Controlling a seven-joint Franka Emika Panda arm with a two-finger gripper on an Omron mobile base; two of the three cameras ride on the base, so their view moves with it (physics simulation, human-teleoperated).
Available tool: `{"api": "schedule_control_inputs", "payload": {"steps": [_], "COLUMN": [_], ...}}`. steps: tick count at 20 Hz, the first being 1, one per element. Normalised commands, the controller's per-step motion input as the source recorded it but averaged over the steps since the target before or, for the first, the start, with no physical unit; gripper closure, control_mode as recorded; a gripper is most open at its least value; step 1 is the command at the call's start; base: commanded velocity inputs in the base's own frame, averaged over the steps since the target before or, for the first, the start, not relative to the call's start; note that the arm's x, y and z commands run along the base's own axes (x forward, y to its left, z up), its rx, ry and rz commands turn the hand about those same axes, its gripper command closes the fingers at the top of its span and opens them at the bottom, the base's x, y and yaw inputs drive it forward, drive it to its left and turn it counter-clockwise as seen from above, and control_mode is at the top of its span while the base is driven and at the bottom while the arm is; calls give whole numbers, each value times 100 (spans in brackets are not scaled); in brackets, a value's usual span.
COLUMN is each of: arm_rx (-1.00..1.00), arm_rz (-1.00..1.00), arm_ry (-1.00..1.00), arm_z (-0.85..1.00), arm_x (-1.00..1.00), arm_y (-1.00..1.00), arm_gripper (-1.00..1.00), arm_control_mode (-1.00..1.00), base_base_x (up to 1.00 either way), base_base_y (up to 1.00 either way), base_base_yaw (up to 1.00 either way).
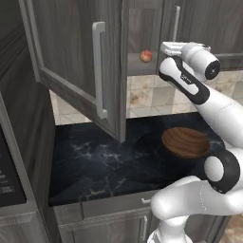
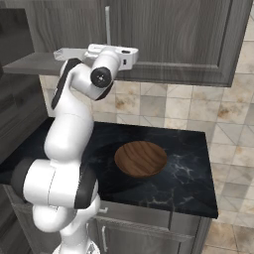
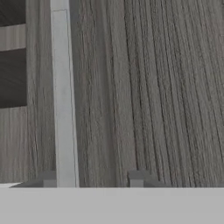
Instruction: Open the cabinet. Pick the peach and banana from the cabinet and place them into the bowl. Then close the cabinet.
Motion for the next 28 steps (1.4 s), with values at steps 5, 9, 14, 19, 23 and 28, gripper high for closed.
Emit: {"api": "schedule_control_inputs", "payload": {"steps": [5, 9, 14, 19, 23, 28], "arm_rx": [0, 0, 0, 0, 4, 8], "arm_rz": [0, 0, 0, 0, -1, -1], "arm_ry": [0, 0, 0, 0, 0, 0], "arm_z": [0, 0, 11, 34, 50, 58], "arm_x": [0, 0, -17, -73, -99, -100], "arm_y": [0, 0, -12, -45, -61, -81], "arm_gripper": [100, 100, 100, 100, 100, 100], "arm_control_mode": [-100, -100, -100, -100, -100, -100], "base_base_x": [0, 0, 0, 0, 0, 0], "base_base_y": [0, 0, 0, 0, 0, 0], "base_base_yaw": [0, 0, 0, 0, 0, 0]}}
